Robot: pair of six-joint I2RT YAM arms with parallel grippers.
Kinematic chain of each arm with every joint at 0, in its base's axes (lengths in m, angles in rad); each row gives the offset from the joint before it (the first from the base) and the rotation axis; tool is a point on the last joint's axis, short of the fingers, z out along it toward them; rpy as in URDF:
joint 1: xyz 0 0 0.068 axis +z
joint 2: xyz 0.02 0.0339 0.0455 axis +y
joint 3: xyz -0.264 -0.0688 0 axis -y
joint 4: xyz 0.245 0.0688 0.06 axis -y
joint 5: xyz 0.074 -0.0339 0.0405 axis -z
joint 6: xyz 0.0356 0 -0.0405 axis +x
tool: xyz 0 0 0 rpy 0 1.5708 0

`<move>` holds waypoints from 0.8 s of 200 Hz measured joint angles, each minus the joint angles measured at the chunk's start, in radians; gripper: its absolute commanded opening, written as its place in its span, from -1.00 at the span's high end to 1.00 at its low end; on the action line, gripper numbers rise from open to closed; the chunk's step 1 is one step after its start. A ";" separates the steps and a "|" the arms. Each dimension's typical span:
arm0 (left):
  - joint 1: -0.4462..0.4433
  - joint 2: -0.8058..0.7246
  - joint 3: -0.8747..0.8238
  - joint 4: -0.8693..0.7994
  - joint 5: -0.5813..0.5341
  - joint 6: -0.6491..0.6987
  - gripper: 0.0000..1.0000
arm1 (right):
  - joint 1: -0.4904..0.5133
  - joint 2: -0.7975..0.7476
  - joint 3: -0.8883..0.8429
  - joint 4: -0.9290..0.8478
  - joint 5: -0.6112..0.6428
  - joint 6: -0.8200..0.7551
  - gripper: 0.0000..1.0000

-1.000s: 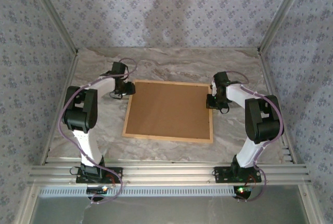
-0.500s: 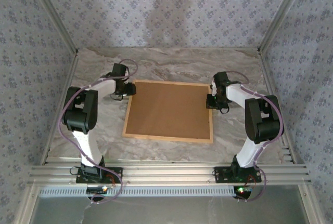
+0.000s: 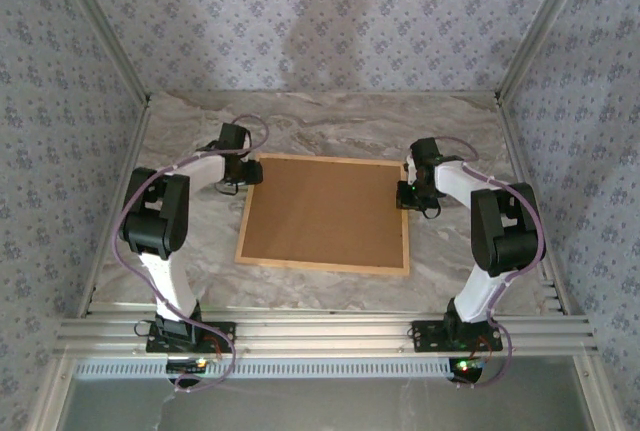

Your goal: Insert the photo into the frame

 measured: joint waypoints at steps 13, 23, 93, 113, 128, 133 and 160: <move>-0.002 0.000 0.001 -0.002 -0.003 0.001 0.05 | 0.000 0.000 0.000 0.000 0.000 0.000 0.57; -0.004 0.000 0.001 -0.002 -0.009 0.001 0.05 | 0.000 0.001 0.001 0.000 0.000 0.000 0.57; -0.005 0.001 0.006 -0.011 -0.015 0.000 0.00 | 0.000 0.006 0.008 -0.009 0.000 0.000 0.57; -0.005 0.002 0.006 -0.011 -0.015 0.000 -0.01 | 0.000 0.007 0.009 -0.009 0.000 0.000 0.57; -0.005 0.002 0.006 -0.011 -0.015 0.000 -0.02 | 0.000 0.008 0.010 -0.010 0.000 0.000 0.57; -0.006 0.002 0.006 -0.011 -0.016 0.001 -0.03 | 0.000 0.008 0.010 -0.010 0.000 0.000 0.57; -0.006 0.002 0.006 -0.011 -0.016 0.001 -0.05 | 0.000 0.008 0.010 -0.011 0.000 0.000 0.57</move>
